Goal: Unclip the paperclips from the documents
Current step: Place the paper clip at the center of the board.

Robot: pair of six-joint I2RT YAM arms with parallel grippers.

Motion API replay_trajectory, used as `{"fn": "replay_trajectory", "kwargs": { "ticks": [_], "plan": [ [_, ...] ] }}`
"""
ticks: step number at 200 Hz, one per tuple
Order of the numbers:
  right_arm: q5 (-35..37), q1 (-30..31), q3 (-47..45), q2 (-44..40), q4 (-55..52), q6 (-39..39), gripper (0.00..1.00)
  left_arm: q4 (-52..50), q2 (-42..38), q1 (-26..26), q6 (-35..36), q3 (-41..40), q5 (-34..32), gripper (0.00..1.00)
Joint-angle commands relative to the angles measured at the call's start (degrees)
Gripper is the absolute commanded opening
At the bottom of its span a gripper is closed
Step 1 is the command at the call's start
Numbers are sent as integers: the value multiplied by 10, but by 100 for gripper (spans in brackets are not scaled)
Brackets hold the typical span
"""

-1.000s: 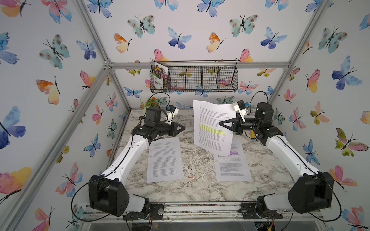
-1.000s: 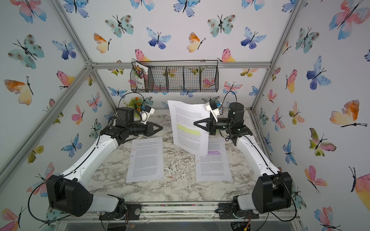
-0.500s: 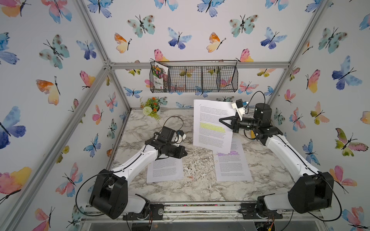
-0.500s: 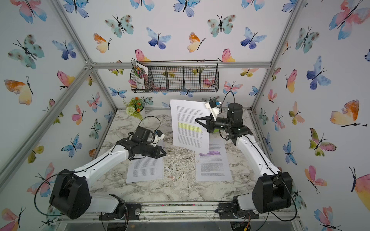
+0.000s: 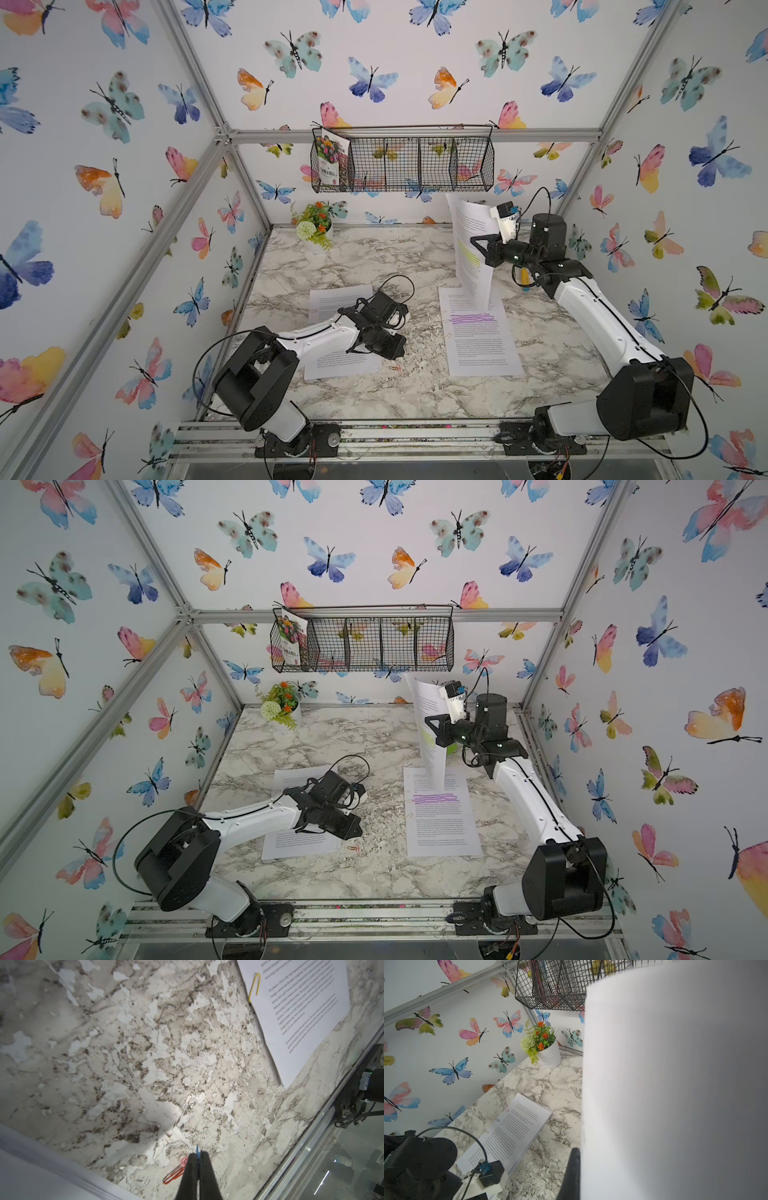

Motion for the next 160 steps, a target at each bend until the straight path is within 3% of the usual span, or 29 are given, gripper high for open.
{"fn": "replay_trajectory", "kwargs": {
  "ticks": [1, 23, 54, 83, 123, 143, 160],
  "plan": [
    [-10, 1, 5, 1, -13, 0, 2, 28, 8, -7, -13, -5, -11, 0],
    [-13, 0, -6, -7, -18, -4, 2, 31, 15, -7, -20, -6, -20, 16],
    [-26, 1, -16, -12, -27, -9, 2, 37, 23, -7, -28, 2, -18, 31],
    [-34, 1, -21, -12, -32, -12, 2, 31, 19, -7, -30, 10, -26, 37],
    [-75, 1, -16, -7, -36, -6, 2, -7, -11, -1, -33, 50, -68, 37],
    [-91, 4, -5, 4, -24, 35, 2, -41, -39, 23, -34, 85, -98, 37],
    [-97, 7, 31, 34, -28, 115, 2, -69, -61, 58, -40, 116, -112, 37]
  ]
}}
